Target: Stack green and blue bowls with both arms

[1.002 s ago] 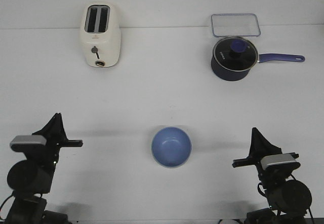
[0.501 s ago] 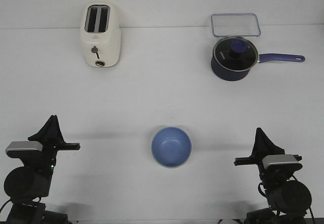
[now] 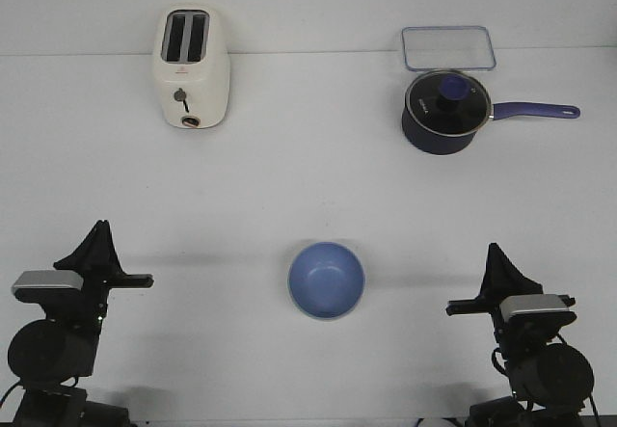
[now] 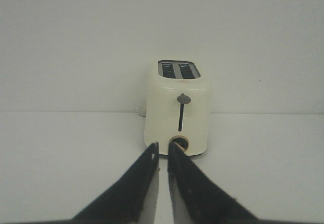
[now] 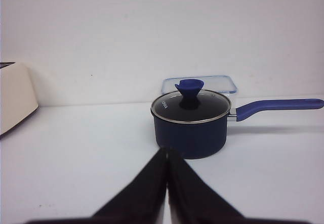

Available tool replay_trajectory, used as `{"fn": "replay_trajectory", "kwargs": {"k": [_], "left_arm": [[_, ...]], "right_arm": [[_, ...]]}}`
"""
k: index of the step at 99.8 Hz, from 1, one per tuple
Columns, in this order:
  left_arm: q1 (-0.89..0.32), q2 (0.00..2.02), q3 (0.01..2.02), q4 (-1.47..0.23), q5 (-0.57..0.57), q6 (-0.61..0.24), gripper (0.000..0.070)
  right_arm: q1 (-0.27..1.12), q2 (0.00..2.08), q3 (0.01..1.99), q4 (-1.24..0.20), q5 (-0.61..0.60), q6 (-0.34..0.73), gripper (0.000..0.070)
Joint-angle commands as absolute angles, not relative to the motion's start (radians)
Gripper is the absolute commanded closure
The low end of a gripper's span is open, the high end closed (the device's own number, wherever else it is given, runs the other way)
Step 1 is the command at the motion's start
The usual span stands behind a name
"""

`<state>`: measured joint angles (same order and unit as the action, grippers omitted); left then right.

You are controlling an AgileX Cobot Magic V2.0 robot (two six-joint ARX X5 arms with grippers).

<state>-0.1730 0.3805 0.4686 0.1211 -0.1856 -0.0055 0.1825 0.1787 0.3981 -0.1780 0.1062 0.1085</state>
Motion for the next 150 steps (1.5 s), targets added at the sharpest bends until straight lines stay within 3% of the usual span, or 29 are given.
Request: {"fn": "replay_trajectory", "kwargs": {"k": [1,8,24,57,150], "left_arm": [[-0.158,0.349,0.428,0.133,-0.189,0.038,0.0686],[-0.131,0.300,0.361,0.142,-0.158,0.074,0.0686],[-0.047,0.168,0.197,0.167,-0.044,0.039,0.0686],[-0.019,0.003,0.015,0.168,-0.012,0.040,0.0686],[-0.020,0.004,0.014,0.134,0.011,0.039,0.0685]], "right_arm": [[0.184,0.177,0.402,-0.164,0.106,0.107,0.0699],[0.184,0.177,0.402,-0.164,0.106,0.107,0.0699],[0.184,0.177,0.402,-0.164,0.106,0.107,0.0699],[0.184,0.177,0.402,-0.164,0.107,0.107,0.0699],[0.184,0.177,0.402,-0.163,0.106,0.105,0.0699]]}}
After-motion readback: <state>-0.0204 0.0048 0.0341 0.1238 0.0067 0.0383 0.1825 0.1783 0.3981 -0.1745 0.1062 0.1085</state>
